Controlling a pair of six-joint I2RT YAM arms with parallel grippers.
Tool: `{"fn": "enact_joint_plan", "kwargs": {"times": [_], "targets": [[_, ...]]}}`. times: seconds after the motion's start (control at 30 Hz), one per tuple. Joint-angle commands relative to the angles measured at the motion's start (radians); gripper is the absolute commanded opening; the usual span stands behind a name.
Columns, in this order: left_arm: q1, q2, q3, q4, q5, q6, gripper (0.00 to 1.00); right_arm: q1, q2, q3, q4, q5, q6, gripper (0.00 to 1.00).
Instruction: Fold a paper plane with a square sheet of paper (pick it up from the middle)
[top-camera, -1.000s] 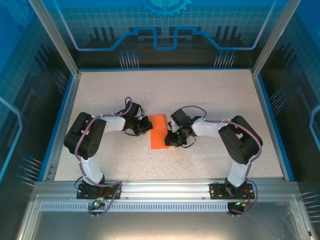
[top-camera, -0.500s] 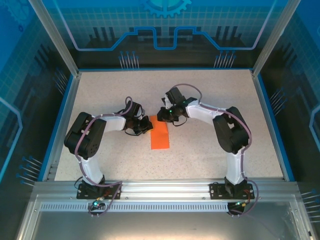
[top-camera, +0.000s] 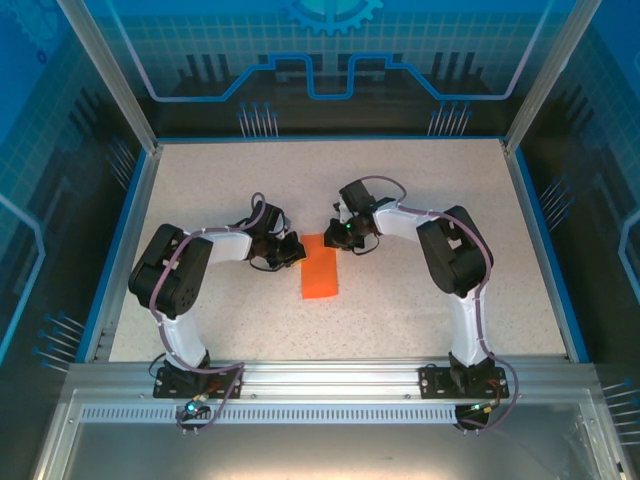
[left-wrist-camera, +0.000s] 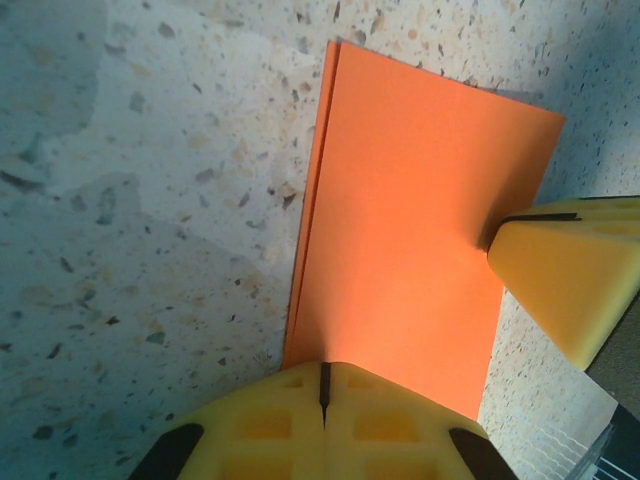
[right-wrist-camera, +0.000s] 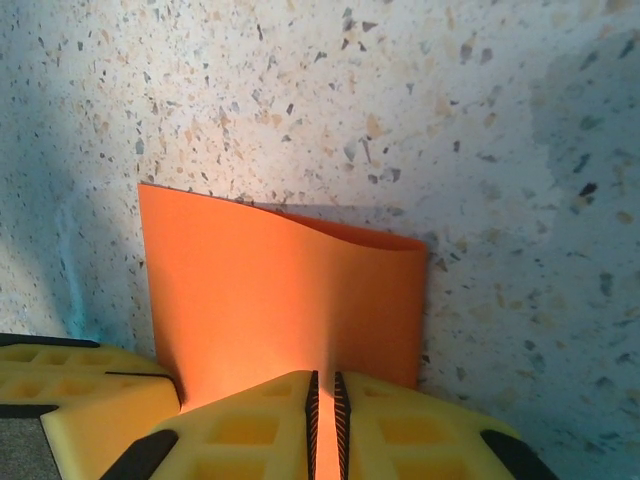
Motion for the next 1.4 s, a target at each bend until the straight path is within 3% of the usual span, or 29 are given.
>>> {"fn": "enact_joint_plan", "kwargs": {"times": [0.0,0.37,0.67,1.07,1.37], "targets": [[-0.003,0.059,-0.022,-0.121,-0.098,0.02,0.0,-0.003,-0.041,0.023,0.01,-0.01,0.001,0.16],[-0.004,0.059,-0.017,-0.126,-0.097,0.027,0.0,-0.037,0.086,0.046,0.021,0.045,0.038,0.16],[-0.003,0.051,-0.025,-0.126,-0.101,0.028,0.0,-0.024,-0.005,0.091,-0.001,0.02,0.066,0.17],[-0.003,0.049,-0.016,-0.132,-0.101,0.03,0.0,-0.038,0.087,0.102,-0.02,0.056,0.094,0.17],[-0.003,0.042,-0.015,-0.132,-0.103,0.029,0.0,-0.016,-0.067,0.108,-0.068,0.043,0.02,0.17]]}}
